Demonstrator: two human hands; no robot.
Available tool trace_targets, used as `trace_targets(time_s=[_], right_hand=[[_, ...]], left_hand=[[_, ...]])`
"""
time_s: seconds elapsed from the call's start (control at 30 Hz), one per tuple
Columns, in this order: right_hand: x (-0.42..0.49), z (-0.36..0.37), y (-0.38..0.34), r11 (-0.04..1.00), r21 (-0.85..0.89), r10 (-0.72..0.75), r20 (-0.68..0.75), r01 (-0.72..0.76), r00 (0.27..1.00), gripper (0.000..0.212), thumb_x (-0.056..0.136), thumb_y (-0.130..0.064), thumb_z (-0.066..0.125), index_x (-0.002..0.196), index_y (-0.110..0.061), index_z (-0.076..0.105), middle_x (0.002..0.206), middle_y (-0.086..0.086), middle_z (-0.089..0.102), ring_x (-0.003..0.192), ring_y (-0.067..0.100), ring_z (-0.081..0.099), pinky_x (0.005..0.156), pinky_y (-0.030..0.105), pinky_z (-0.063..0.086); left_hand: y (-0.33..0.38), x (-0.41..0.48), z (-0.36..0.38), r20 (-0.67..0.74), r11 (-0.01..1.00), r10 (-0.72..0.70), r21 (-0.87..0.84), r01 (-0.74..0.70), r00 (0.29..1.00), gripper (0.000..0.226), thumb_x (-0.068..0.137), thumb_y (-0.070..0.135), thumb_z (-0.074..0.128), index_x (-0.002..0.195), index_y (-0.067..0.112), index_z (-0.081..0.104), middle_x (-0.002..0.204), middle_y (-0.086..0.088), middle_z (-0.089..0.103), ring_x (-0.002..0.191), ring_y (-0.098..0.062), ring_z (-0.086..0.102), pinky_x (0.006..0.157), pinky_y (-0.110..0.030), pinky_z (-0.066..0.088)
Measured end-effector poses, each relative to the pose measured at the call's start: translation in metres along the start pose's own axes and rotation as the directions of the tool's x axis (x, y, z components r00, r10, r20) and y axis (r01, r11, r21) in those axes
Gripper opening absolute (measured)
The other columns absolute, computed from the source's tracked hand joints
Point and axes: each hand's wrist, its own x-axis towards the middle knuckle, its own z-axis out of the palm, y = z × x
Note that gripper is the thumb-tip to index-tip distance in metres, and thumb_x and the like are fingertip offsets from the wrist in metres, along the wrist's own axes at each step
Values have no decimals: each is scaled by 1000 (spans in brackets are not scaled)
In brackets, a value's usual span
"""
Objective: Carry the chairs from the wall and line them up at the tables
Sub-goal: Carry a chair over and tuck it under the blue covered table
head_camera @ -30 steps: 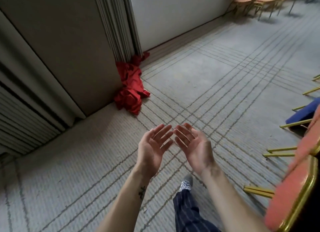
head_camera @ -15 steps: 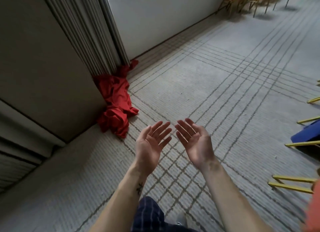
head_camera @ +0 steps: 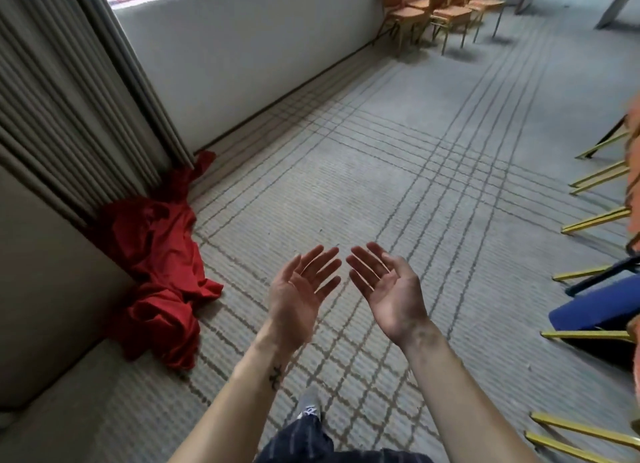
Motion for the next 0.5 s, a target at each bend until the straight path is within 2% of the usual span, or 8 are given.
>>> trace_targets(time_s=[0.23,0.33,0.5], right_hand=[[130,34,-70,993,96,-64,-62,69,996,38,104,-22,43,135,-4,55,125,17,71,119,30,67,103,41,48],[199,31,-99,990,115,-70,-83,80,994,37,104,-22,43,134,-4,56,124,18,70,120,31,66,104,41,48],[324,16,-156,985,145,-75,-104,90,992,36,103,-22,42,132,-6,55,125,18,70,120,31,66,103,40,48]], left_hand=[[57,153,67,129,998,-64,-3,65,989,51,105,36,32,136,4,56,135,-16,66,129,-31,60,114,-48,39],[62,225,86,133,994,-104,-9,106,986,55,104,37,32,141,2,52,136,-17,65,130,-32,59,117,-50,36],[63,356,129,104,993,-114,31,112,988,52,103,37,34,138,4,55,135,-17,65,131,-33,59,116,-49,37]])
